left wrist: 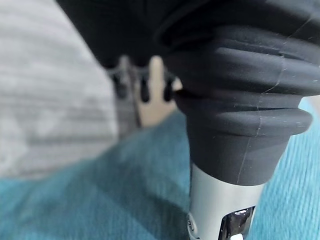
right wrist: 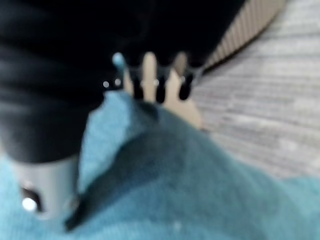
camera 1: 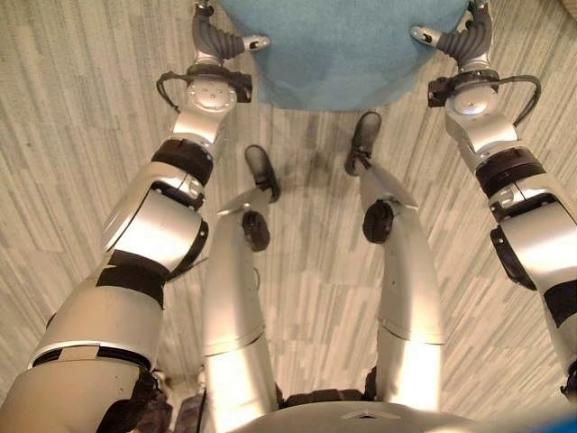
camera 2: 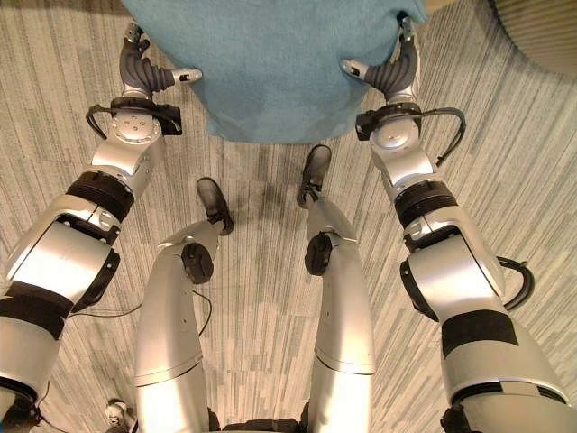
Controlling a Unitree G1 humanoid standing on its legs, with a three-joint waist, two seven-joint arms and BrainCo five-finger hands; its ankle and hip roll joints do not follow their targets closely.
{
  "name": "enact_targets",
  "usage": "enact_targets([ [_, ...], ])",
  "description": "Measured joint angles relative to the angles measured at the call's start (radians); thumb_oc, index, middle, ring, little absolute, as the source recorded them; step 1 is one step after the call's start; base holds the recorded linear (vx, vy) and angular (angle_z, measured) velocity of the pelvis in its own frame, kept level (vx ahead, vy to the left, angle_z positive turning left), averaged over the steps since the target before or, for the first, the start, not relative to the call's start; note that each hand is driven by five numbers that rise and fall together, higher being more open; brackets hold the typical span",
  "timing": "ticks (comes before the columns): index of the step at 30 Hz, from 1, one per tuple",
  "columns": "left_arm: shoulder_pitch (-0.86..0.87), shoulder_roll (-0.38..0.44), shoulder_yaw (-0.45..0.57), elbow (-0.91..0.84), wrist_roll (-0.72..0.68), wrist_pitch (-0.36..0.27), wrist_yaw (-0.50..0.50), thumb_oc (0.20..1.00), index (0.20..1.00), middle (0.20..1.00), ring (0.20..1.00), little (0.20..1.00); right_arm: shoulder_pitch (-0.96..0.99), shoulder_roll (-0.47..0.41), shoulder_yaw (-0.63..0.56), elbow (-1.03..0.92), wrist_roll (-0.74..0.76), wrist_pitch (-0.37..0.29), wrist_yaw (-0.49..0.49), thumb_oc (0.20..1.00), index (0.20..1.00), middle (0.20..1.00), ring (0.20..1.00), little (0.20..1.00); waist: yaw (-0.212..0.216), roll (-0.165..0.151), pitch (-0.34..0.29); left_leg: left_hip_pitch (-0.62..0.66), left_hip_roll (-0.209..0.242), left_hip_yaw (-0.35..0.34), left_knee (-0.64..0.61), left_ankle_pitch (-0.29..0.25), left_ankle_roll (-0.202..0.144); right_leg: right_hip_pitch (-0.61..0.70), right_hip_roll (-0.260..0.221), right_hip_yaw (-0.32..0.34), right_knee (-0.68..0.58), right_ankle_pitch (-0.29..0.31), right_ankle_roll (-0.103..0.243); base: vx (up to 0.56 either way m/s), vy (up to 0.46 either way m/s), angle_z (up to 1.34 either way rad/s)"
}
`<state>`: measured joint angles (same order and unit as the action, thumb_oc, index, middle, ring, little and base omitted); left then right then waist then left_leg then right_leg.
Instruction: Pick up all the scattered cushions and arrange them neatly on the sofa.
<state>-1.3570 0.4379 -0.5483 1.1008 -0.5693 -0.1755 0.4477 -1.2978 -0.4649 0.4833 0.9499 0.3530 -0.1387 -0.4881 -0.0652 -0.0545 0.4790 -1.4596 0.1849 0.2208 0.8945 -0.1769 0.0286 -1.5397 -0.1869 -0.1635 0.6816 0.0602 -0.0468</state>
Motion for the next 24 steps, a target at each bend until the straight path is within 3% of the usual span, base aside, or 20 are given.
enact_targets([
  [6, -0.007, -0.025, 0.004, -0.019, 0.0, 0.013, 0.062, 1.0, 1.0, 1.0, 1.0, 1.0, 0.008, 0.092, -0.011, -0.122, 0.074, -0.01, -0.025, 1.0, 1.0, 1.0, 1.0, 1.0, -0.001, 0.0, 0.0, -0.035, 0.037, 0.011, 0.069, -0.042, 0.003, -0.043, 0.031, 0.022, 0.034, 0.002, 0.003, 0.03, 0.012, -0.17],
  [7, -0.007, -0.02, 0.005, -0.02, -0.001, 0.013, 0.062, 0.812, 0.812, 0.812, 0.812, 0.812, 0.009, 0.093, -0.01, -0.141, 0.091, -0.01, -0.025, 0.545, 0.545, 0.545, 0.545, 0.545, -0.001, 0.0, 0.0, -0.035, 0.04, 0.013, 0.073, -0.044, 0.003, -0.045, 0.035, 0.026, 0.036, 0.002, 0.003, 0.02, -0.002, -0.07],
  [8, -0.007, -0.018, 0.009, -0.021, -0.002, 0.014, 0.064, 0.551, 0.551, 0.551, 0.551, 0.551, 0.009, 0.097, -0.01, -0.163, 0.107, -0.01, -0.025, 0.3, 0.3, 0.3, 0.3, 0.3, 0.0, 0.0, 0.0, -0.036, 0.044, 0.013, 0.079, -0.046, 0.002, -0.046, 0.041, 0.031, 0.037, 0.003, 0.004, 0.01, -0.007, -0.09],
  [9, -0.004, -0.017, 0.018, -0.029, -0.008, 0.014, 0.066, 0.395, 0.395, 0.395, 0.395, 0.395, 0.011, 0.101, -0.01, -0.182, 0.118, -0.01, -0.025, 0.2, 0.2, 0.2, 0.2, 0.2, -0.001, 0.0, 0.0, -0.036, 0.046, 0.015, 0.081, -0.048, 0.003, -0.048, 0.044, 0.033, 0.037, 0.003, 0.004, 0.01, -0.002, -0.09],
  [10, 0.0, -0.016, 0.028, -0.041, -0.01, 0.013, 0.069, 0.2, 0.2, 0.2, 0.2, 0.2, 0.012, 0.104, -0.007, -0.191, 0.12, -0.01, -0.025, 0.2, 0.2, 0.2, 0.2, 0.2, -0.001, 0.0, 0.0, -0.037, 0.048, 0.017, 0.083, -0.05, 0.002, -0.049, 0.045, 0.036, 0.038, 0.003, 0.004, 0.01, -0.01, -0.08],
  [13, 0.027, 0.003, 0.059, -0.083, -0.049, 0.011, 0.076, 0.2, 0.2, 0.2, 0.2, 0.2, 0.023, 0.106, -0.009, -0.227, 0.135, -0.01, -0.024, 0.2, 0.2, 0.2, 0.2, 0.2, -0.002, 0.0, 0.0, -0.037, 0.056, 0.018, 0.087, -0.052, 0.0, -0.051, 0.053, 0.036, 0.041, 0.002, 0.003, 0.01, -0.012, -0.04],
  [16, 0.111, 0.051, 0.082, -0.244, -0.08, 0.013, 0.075, 0.2, 0.2, 0.2, 0.2, 0.2, 0.047, 0.068, -0.009, -0.299, 0.133, -0.006, -0.013, 0.2, 0.2, 0.2, 0.2, 0.2, 0.001, 0.002, 0.004, -0.007, 0.056, 0.019, 0.071, -0.051, -0.002, -0.028, 0.053, 0.035, 0.043, -0.003, -0.006, -0.03, -0.029, 0.03],
  [18, 0.21, 0.038, 0.116, -0.321, -0.088, 0.013, 0.075, 0.2, 0.2, 0.2, 0.2, 0.2, 0.107, 0.061, -0.004, -0.307, 0.131, 0.011, 0.018, 0.2, 0.2, 0.2, 0.2, 0.2, 0.002, 0.005, 0.028, 0.133, 0.038, 0.019, -0.046, -0.011, -0.02, 0.121, 0.048, 0.011, -0.061, 0.017, -0.008, -0.07, -0.048, 0.17],
  [20, 0.337, -0.005, 0.122, -0.363, -0.087, -0.016, 0.075, 0.2, 0.2, 0.2, 0.2, 0.2, 0.251, 0.054, -0.016, -0.364, 0.111, 0.006, 0.027, 0.2, 0.2, 0.2, 0.2, 0.2, 0.009, 0.008, -0.095, 0.153, 0.022, 0.012, -0.118, 0.012, -0.03, 0.143, 0.047, -0.001, -0.11, 0.018, -0.001, -0.06, -0.052, 0.24],
  [24, 0.532, -0.041, 0.209, -0.581, -0.077, -0.029, 0.058, 0.2, 0.2, 0.2, 0.2, 0.2, 0.367, 0.043, -0.075, -0.451, 0.095, 0.004, 0.06, 0.2, 0.2, 0.2, 0.2, 0.2, 0.025, 0.025, -0.086, 0.312, -0.017, 0.007, -0.241, 0.054, -0.043, 0.287, 0.024, -0.023, -0.154, 0.011, -0.011, -0.02, -0.053, 0.25],
])
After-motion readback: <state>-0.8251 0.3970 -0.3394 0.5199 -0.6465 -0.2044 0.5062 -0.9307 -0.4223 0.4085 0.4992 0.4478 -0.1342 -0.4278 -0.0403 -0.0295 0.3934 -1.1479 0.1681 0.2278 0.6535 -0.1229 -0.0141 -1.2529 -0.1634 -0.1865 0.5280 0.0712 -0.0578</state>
